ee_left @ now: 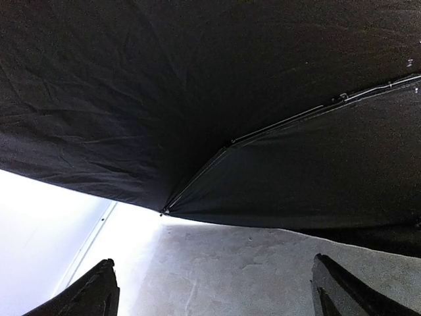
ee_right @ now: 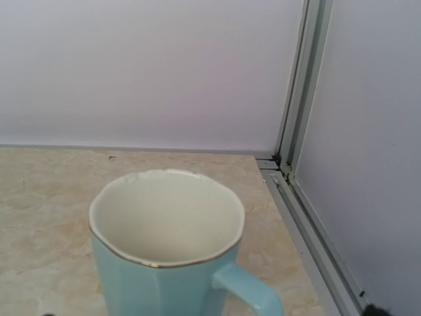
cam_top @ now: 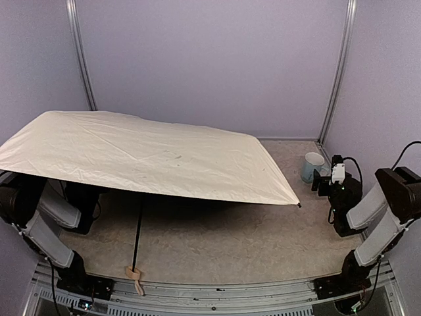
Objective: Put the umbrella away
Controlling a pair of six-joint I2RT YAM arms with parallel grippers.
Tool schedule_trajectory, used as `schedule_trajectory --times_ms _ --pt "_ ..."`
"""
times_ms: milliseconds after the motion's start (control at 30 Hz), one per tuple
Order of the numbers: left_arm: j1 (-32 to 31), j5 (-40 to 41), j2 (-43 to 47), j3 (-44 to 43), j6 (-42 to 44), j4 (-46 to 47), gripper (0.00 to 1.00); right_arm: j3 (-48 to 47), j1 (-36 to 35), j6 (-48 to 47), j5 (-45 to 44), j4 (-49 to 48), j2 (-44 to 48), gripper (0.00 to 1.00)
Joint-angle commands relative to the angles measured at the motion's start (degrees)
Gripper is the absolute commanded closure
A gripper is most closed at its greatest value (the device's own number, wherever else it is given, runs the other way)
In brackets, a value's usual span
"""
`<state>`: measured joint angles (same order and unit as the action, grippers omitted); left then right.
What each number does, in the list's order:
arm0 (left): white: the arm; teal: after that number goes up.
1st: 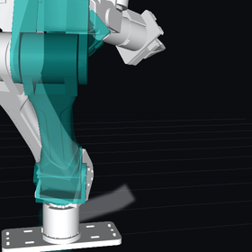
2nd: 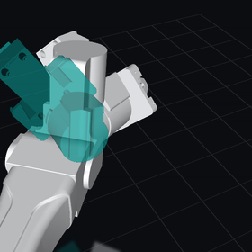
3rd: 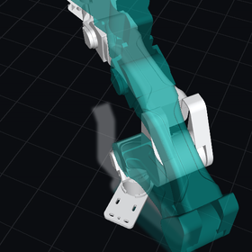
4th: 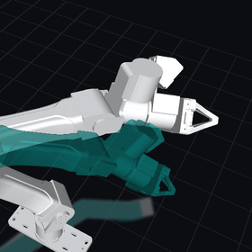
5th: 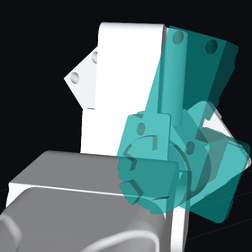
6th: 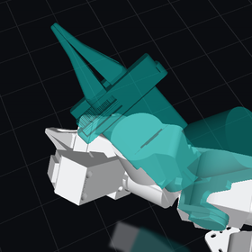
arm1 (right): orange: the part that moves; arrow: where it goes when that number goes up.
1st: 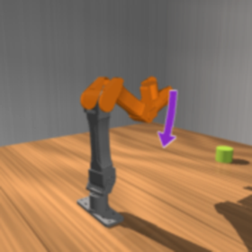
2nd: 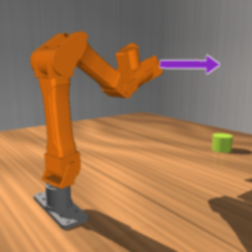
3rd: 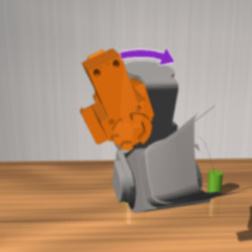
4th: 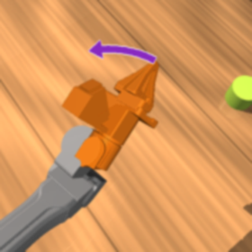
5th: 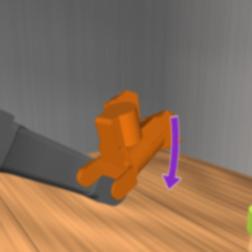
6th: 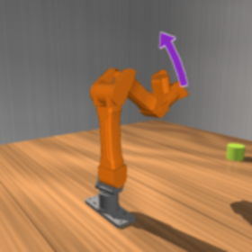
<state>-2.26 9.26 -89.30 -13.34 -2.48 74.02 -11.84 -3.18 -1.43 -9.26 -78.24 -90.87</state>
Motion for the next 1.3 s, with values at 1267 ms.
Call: schedule_trajectory --times_ms 1267 --pt "-44.41 2.97 39.19 -5.4 -29.4 -64.07 0.22 -0.47 0.9 0.2 0.38 -0.12 0.08 0.0"
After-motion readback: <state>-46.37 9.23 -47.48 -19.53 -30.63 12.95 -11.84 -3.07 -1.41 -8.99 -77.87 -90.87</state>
